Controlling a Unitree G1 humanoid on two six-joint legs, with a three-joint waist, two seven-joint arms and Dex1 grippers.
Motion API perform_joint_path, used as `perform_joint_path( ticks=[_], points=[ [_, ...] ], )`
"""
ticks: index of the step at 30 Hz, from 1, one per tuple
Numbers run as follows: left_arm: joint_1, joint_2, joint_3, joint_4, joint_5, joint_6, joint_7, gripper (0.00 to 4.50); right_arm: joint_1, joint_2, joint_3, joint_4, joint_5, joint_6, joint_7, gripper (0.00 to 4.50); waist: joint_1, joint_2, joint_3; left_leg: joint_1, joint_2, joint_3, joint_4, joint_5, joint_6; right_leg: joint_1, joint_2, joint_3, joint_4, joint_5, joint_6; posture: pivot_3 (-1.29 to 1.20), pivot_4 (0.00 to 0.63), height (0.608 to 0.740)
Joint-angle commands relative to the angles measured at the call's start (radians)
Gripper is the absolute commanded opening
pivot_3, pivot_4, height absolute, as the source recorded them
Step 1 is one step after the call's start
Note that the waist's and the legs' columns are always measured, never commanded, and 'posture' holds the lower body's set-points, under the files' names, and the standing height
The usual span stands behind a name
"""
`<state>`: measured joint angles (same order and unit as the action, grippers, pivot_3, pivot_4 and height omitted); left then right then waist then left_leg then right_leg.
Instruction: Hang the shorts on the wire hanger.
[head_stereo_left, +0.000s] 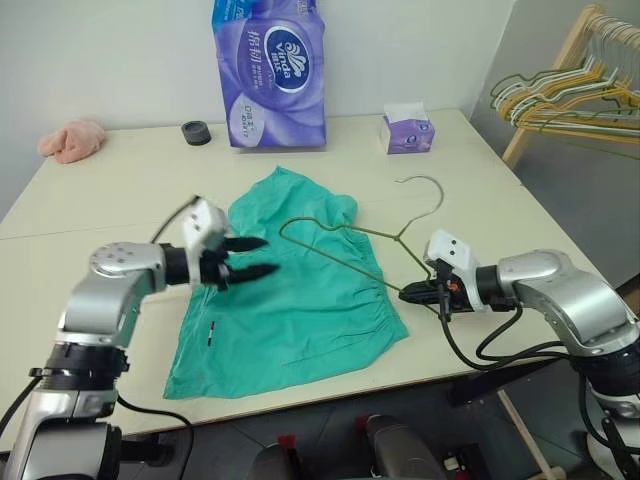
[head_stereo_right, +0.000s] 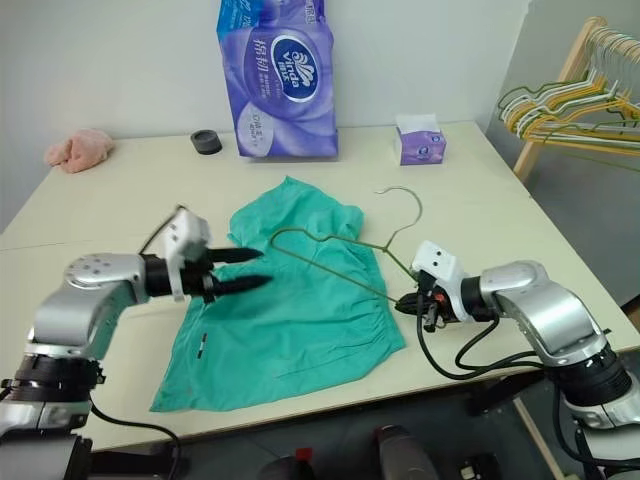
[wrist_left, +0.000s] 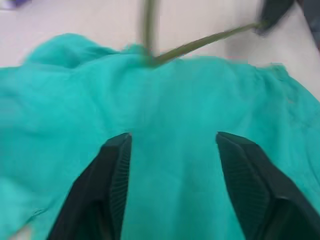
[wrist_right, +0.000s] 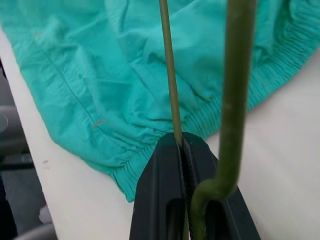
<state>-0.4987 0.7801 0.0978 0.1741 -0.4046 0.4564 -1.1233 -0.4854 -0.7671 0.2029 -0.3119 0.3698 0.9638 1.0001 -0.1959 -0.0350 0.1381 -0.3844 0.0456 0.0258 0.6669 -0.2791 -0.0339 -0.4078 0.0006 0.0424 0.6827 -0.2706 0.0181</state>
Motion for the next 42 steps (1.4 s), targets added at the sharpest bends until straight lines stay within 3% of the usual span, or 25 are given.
perform_joint_path(
  ticks=[1,8,13,24,29,35,42],
  points=[
    [-0.021,0.038,0.076,0.073,-0.025,0.030,0.015,2.77,0.049,-0.011,-0.102,-0.020,0.055,0.063,-0.036,0.00,-0.001,0.000,0.000,0.000,0.000,0.000,0.000,0.000,0.000,0.000,0.000,0.000,0.000,0.000,0.000,-0.23,0.089,0.740],
    [0.067,0.042,0.065,-0.016,-0.074,0.120,-0.021,2.77,0.232,-0.076,-0.224,0.041,0.069,0.109,-0.084,0.00,-0.001,0.000,-0.001,0.000,0.000,0.001,0.000,0.000,0.000,0.000,-0.002,0.001,-0.001,0.000,0.000,-0.24,0.087,0.740],
    [0.083,0.033,0.038,-0.065,-0.089,0.153,-0.038,2.77,0.291,-0.133,-0.174,0.088,0.045,0.079,-0.068,0.00,-0.001,-0.003,-0.003,0.001,0.000,0.001,0.000,0.000,0.000,0.001,-0.001,0.001,-0.001,-0.002,0.004,-0.25,0.087,0.740],
    [0.070,0.033,0.042,-0.081,-0.091,0.169,-0.021,2.77,0.045,-0.127,0.023,0.375,-0.057,0.021,-0.046,0.00,-0.031,-0.014,-0.012,0.003,0.001,0.003,0.002,0.000,0.000,0.003,0.003,0.003,-0.001,-0.001,0.005,-0.23,0.082,0.740],
    [0.098,0.040,0.067,-0.104,-0.100,0.178,0.000,2.77,-0.049,-0.165,0.146,0.467,-0.157,-0.090,0.042,0.00,-0.026,-0.014,-0.013,0.003,0.001,0.002,0.002,0.000,0.000,0.003,0.001,0.003,-0.001,-0.001,0.005,-0.21,0.082,0.740],
    [0.091,0.043,0.076,-0.089,-0.095,0.166,0.016,2.77,-0.181,-0.129,0.270,0.544,-0.286,-0.214,0.125,0.00,-0.025,-0.015,-0.016,0.002,0.001,0.002,0.004,0.000,0.000,0.003,0.000,0.002,-0.001,0.000,0.006,-0.22,0.080,0.740],
    [0.079,0.052,0.091,-0.059,-0.085,0.148,0.034,2.77,-0.277,-0.049,0.249,0.498,-0.289,-0.199,0.185,0.00,-0.028,-0.011,-0.016,0.002,0.001,0.001,0.003,0.000,0.000,0.001,0.000,0.002,0.000,0.002,0.001,-0.21,0.077,0.740]
  ],
)
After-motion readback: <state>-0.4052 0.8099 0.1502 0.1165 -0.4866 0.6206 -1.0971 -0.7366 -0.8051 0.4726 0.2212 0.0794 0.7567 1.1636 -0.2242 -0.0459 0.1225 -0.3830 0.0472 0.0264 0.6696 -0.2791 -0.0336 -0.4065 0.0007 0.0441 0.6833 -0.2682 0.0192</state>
